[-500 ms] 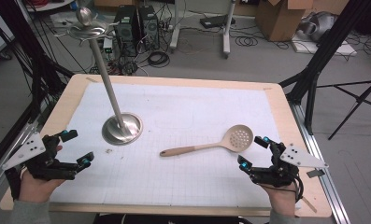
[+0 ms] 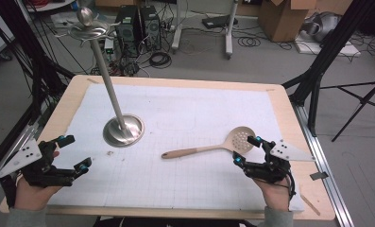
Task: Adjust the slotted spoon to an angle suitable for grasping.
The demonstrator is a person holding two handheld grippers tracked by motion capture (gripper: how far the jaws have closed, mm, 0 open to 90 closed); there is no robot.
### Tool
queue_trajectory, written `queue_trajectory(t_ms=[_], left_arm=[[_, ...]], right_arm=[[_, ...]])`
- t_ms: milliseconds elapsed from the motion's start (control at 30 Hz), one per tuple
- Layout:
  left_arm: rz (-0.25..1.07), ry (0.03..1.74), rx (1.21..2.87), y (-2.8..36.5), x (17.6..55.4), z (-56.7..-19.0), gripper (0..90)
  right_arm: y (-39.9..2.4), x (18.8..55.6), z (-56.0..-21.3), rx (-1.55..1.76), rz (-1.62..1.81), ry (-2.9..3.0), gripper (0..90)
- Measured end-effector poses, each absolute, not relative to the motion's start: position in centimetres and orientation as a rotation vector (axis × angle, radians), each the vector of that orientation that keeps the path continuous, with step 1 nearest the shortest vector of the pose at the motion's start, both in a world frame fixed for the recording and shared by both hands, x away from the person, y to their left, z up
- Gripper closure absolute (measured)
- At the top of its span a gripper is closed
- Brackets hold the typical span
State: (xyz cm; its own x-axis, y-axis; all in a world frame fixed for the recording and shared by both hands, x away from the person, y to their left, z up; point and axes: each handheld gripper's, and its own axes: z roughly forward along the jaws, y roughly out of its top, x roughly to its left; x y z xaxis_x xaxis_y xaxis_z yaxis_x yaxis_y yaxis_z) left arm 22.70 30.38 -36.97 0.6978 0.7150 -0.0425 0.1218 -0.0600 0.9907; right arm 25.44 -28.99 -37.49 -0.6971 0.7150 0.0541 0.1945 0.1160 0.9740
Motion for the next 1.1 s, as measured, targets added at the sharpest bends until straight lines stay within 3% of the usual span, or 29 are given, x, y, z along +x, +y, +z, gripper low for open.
queue_trajectory(t_ms=[600, 1100], left_arm=[[0.601, 0.753, 1.596, 31.4, 20.7, -37.7, 2.0], [0.593, 0.783, 1.609, 31.9, 20.1, -38.2, 2.0]], right_arm=[[-27.0, 29.1, -39.1, 0.797, 1.553, 2.149, 88.0], [-25.8, 31.0, -40.4, 0.824, 1.464, 2.244, 89.4]])
